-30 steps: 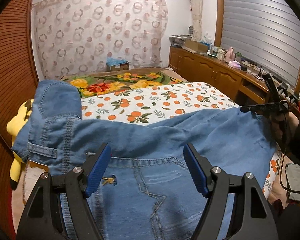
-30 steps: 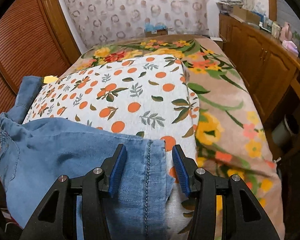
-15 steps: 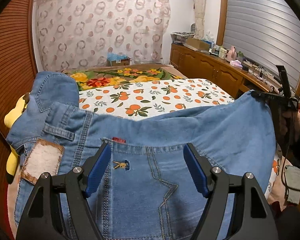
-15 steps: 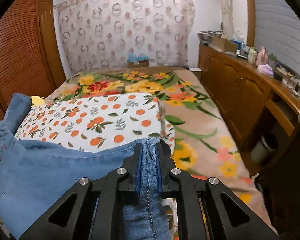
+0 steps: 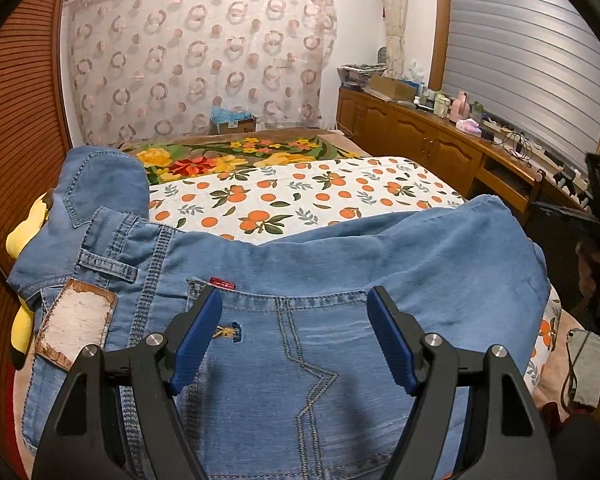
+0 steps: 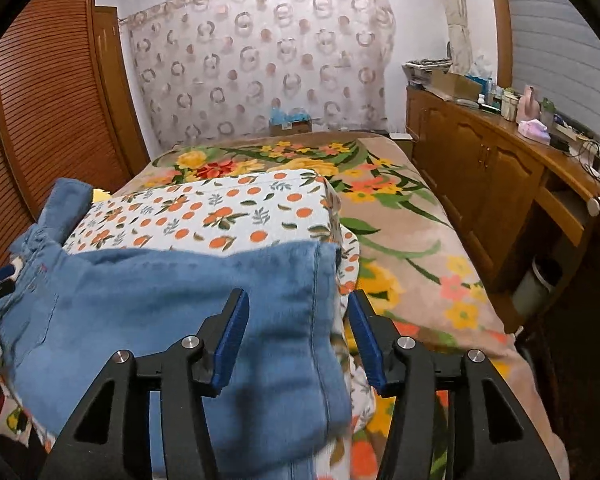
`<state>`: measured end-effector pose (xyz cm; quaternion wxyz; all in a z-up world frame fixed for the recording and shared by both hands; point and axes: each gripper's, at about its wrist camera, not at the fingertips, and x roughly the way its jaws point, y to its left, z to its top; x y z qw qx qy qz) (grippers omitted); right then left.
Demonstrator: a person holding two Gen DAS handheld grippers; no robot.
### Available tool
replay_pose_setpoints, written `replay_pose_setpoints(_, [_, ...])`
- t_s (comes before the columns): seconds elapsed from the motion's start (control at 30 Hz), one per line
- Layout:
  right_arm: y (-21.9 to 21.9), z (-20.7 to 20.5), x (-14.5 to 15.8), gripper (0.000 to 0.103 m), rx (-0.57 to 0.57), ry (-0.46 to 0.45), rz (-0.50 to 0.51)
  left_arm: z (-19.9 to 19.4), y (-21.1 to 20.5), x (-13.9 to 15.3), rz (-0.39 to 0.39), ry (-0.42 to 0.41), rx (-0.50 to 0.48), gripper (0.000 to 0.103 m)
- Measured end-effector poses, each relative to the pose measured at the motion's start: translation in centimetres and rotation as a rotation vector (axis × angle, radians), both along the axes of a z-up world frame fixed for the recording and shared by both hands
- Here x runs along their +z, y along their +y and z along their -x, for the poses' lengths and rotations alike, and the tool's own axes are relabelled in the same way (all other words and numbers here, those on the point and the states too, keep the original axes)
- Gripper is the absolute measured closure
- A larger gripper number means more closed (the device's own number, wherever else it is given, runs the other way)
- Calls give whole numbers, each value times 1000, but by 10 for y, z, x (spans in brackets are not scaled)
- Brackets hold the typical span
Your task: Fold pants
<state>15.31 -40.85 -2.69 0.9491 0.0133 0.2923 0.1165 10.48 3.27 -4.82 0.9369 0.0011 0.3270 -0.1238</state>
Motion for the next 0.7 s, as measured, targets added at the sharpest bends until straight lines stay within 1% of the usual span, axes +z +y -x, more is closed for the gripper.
replay_pose_setpoints(0.07, [-3, 12, 0, 47, -1, -5, 3, 1, -4, 0, -4, 1, -1, 27])
replay_pose_setpoints(0.13, [-6, 20, -1, 42, -5, -7, 2, 2, -6, 0, -6, 0, -2, 27])
replay_pose_setpoints(0.23, [-9, 31, -2, 39, -16, -8, -17, 3, -11, -1, -4, 1, -4, 27])
replay_pose_setpoints(0.43, [-14, 43, -8, 38, -32, 6, -53, 4, -26, -2, 3, 10, -14, 27])
replay_pose_setpoints(0.5, [-7, 43, -9, 38, -31, 17, -54, 4, -31, -3, 2, 12, -26, 27])
replay_pose_setpoints(0.63, [-6, 42, -15, 38, -24, 41, -48, 5, -39, -5, -2, 15, -35, 27])
replay_pose_setpoints(0.7, [-6, 40, -14, 38, -19, 46, -51, 6, -42, -6, -1, 20, -43, 27])
